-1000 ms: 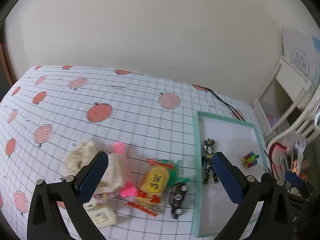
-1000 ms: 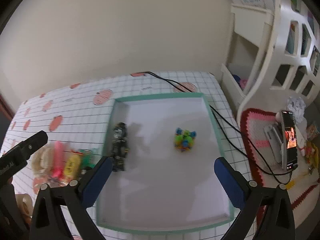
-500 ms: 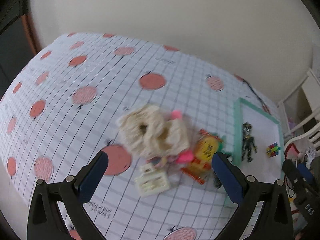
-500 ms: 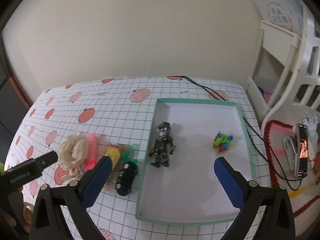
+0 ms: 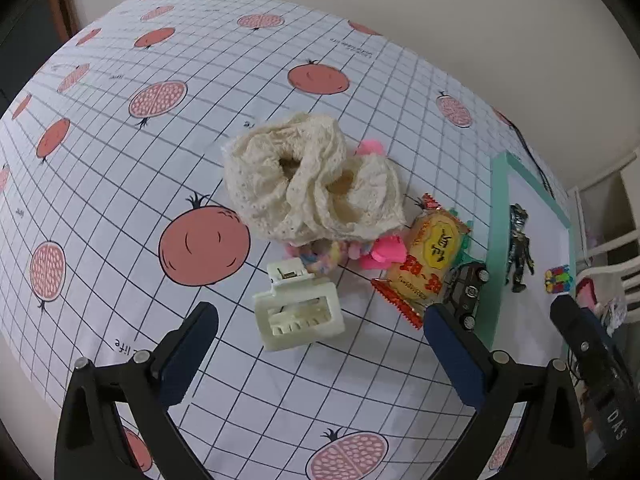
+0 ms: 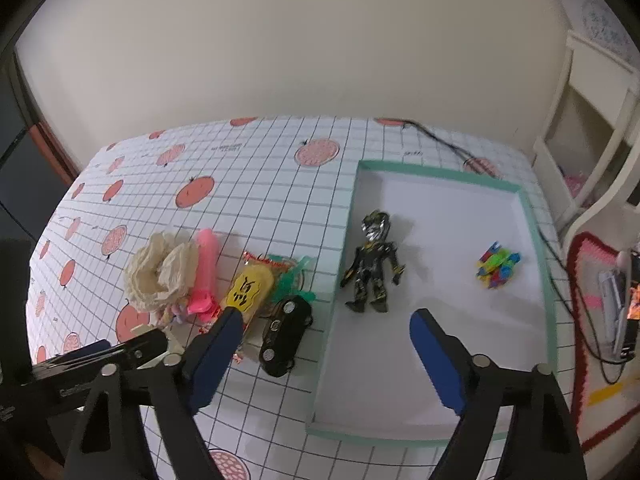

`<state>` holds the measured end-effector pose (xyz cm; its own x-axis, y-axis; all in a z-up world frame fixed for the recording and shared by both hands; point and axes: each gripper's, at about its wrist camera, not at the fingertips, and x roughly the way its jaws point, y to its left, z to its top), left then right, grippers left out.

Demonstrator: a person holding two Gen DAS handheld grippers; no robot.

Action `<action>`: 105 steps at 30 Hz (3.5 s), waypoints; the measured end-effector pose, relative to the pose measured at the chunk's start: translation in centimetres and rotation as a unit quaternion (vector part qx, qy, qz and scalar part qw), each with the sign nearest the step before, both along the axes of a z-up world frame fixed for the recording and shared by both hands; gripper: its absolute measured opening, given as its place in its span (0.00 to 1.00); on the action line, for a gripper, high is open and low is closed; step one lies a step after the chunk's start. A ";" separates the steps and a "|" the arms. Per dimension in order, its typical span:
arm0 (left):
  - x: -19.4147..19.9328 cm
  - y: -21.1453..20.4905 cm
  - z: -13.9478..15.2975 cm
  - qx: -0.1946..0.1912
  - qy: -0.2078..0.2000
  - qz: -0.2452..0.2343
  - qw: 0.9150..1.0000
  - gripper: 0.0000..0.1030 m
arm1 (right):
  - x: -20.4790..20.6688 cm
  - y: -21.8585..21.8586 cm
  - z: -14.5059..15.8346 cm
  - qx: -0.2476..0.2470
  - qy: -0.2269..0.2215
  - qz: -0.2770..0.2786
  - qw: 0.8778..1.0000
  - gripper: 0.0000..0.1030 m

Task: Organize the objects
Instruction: 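Withdraw both tools from the tray back toward the remaining toys, then grasp the black toy car with the right gripper while the left grips the white hair clip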

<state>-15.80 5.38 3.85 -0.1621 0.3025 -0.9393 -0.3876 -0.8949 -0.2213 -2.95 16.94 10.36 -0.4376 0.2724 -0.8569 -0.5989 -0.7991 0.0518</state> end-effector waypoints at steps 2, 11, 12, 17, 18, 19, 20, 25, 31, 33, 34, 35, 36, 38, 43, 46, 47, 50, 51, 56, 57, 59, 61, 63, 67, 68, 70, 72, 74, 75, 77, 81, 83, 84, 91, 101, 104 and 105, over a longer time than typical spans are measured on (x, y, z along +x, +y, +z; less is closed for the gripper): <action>-0.1 0.3 -0.4 -0.008 -0.002 -0.003 1.000 0.99 | -0.4 -0.2 -0.7 -0.013 -0.006 0.009 1.000 0.77; -0.7 0.9 -1.6 -0.019 -0.024 -0.016 0.999 0.97 | -2.1 -1.5 -2.6 -0.018 -0.034 0.043 0.998 0.66; -0.8 1.0 -1.6 -0.021 -0.022 -0.020 0.999 0.95 | -2.2 -1.6 -2.8 -0.019 -0.038 0.045 0.998 0.64; -1.2 1.1 -2.4 -0.021 -0.038 -0.031 0.999 0.88 | -2.7 -1.8 -3.9 -0.028 -0.051 0.052 0.997 0.57; -1.3 1.0 -2.5 -0.020 -0.043 -0.031 0.998 0.88 | -2.7 -1.8 -4.1 -0.030 -0.054 0.052 0.997 0.55; -1.3 1.0 -2.6 -0.019 -0.046 -0.032 0.998 0.88 | -2.8 -1.8 -4.3 -0.031 -0.056 0.052 0.997 0.55; -1.3 0.9 -2.7 -0.017 -0.050 -0.033 0.998 0.88 | -2.9 -1.8 -4.4 -0.033 -0.057 0.052 0.996 0.54; -1.5 0.3 -3.3 -0.020 -0.063 -0.025 0.997 0.88 | -3.3 -1.9 -5.2 -0.043 -0.063 0.053 0.996 0.52; -1.4 0.2 -3.5 -0.021 -0.066 -0.029 0.997 0.87 | -3.6 -2.0 -5.8 -0.049 -0.066 0.050 0.995 0.49; -1.3 0.3 -3.6 -0.021 -0.070 -0.031 0.997 0.86 | -3.8 -2.0 -6.0 -0.048 -0.068 0.052 0.995 0.49; -1.2 0.5 -3.7 -0.021 -0.072 -0.029 0.997 0.86 | -3.8 -2.0 -6.0 -0.047 -0.068 0.052 0.995 0.49; -1.1 0.5 -3.7 -0.022 -0.073 -0.029 0.997 0.86 | -3.8 -2.0 -6.0 -0.047 -0.068 0.052 0.995 0.49; -1.1 0.5 -3.7 -0.022 -0.072 -0.029 0.997 0.86 | -3.9 -2.0 -6.1 -0.047 -0.068 0.052 0.995 0.48; -0.9 0.4 -3.7 -0.024 -0.069 -0.029 0.997 0.85 | -4.0 -2.0 -6.2 -0.048 -0.067 0.052 0.995 0.48; -1.2 0.2 -3.8 -0.027 -0.070 -0.033 0.997 0.76 | -4.3 -2.1 -6.6 -0.047 -0.072 0.052 0.995 0.47; -1.1 0.2 -3.8 -0.027 -0.068 -0.033 0.997 0.76 | -4.4 -2.1 -6.9 -0.045 -0.077 0.052 0.995 0.47; -1.2 0.4 -3.9 -0.028 -0.068 -0.033 0.997 0.76 | -4.5 -2.1 -7.0 -0.045 -0.078 0.052 0.995 0.47; -1.3 0.4 -3.8 -0.027 -0.068 -0.025 0.997 0.72 | -4.4 -1.9 -7.2 -0.047 -0.077 0.048 0.995 0.47; -1.4 0.3 -3.8 -0.025 -0.069 -0.022 0.997 0.71 | -4.4 -1.9 -7.2 -0.046 -0.077 0.048 0.995 0.47; -1.5 -0.1 -3.5 -0.028 -0.066 -0.026 0.997 0.70 | -4.6 -2.0 -7.3 -0.041 -0.076 0.048 0.995 0.47; -1.5 -0.1 -3.5 -0.028 -0.066 -0.026 0.997 0.70 | -4.6 -2.1 -7.3 -0.041 -0.076 0.048 0.995 0.47; -1.5 -0.1 -3.4 -0.028 -0.065 -0.024 0.997 0.67 | -4.7 -2.2 -7.4 -0.039 -0.076 0.049 0.995 0.47; -1.5 -0.1 -3.4 -0.029 -0.065 -0.024 0.997 0.67 | -4.8 -2.2 -7.5 -0.037 -0.076 0.048 0.995 0.47; -1.6 -0.1 -3.4 -0.028 -0.066 -0.023 0.997 0.67 | -4.9 -2.3 -7.7 -0.039 -0.078 0.049 0.995 0.45; -1.7 -0.1 -3.4 -0.027 -0.066 -0.021 0.997 0.67 | -5.1 -2.4 -8.3 -0.042 -0.084 0.048 0.994 0.43; -1.7 -0.1 -3.4 -0.027 -0.066 -0.021 0.997 0.67 | -5.2 -2.4 -8.4 -0.041 -0.085 0.048 0.994 0.43; -1.7 -0.1 -3.4 -0.027 -0.066 -0.023 0.997 0.67 | -5.1 -2.4 -8.5 -0.041 -0.085 0.047 0.994 0.43; -1.7 -0.2 -3.4 -0.027 -0.066 -0.023 0.997 0.67 | -5.0 -2.4 -8.6 -0.042 -0.084 0.045 0.995 0.43; -1.8 -0.1 -3.5 -0.027 -0.066 -0.023 0.997 0.67 | -5.0 -2.4 -8.8 -0.043 -0.086 0.044 0.994 0.43; -1.8 -0.2 -3.5 -0.026 -0.067 -0.023 0.997 0.67 | -5.1 -2.4 -8.7 -0.040 -0.086 0.044 0.994 0.43; -1.9 -0.2 -3.5 -0.027 -0.066 -0.024 0.997 0.67 | -5.1 -2.4 -8.8 -0.038 -0.087 0.046 0.994 0.43; -1.9 -0.3 -3.5 -0.028 -0.066 -0.024 0.997 0.67 | -5.1 -2.4 -8.8 -0.034 -0.086 0.046 0.995 0.41; -1.9 -0.3 -3.5 -0.025 -0.068 -0.021 0.997 0.67 | -5.0 -2.2 -8.8 -0.030 -0.086 0.041 0.995 0.37; -1.9 -0.3 -3.5 -0.024 -0.068 -0.020 0.997 0.67 | -5.0 -2.1 -8.7 -0.030 -0.085 0.040 0.995 0.35; -1.8 -0.2 -3.5 -0.028 -0.066 -0.019 0.997 0.64 | -4.8 -2.0 -8.6 -0.031 -0.081 0.041 0.995 0.33; -2.0 -0.4 -3.5 -0.027 -0.066 -0.013 0.997 0.55 | -4.6 -1.6 -7.5 -0.031 -0.067 0.037 0.997 0.32; -2.2 -0.6 -3.5 -0.022 -0.075 -0.010 0.997 0.55 | -4.4 -1.5 -7.3 -0.029 -0.065 0.036 0.997 0.31; -2.2 -0.6 -3.4 -0.021 -0.077 -0.010 0.997 0.55 | -4.3 -1.4 -7.2 -0.029 -0.063 0.034 0.997 0.31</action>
<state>-18.01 4.73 0.40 -0.0090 0.2650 -0.9642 -0.3690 -0.8971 -0.2431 -7.28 15.51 3.19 -0.3406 0.1941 -0.9199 -0.5474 -0.8365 0.0262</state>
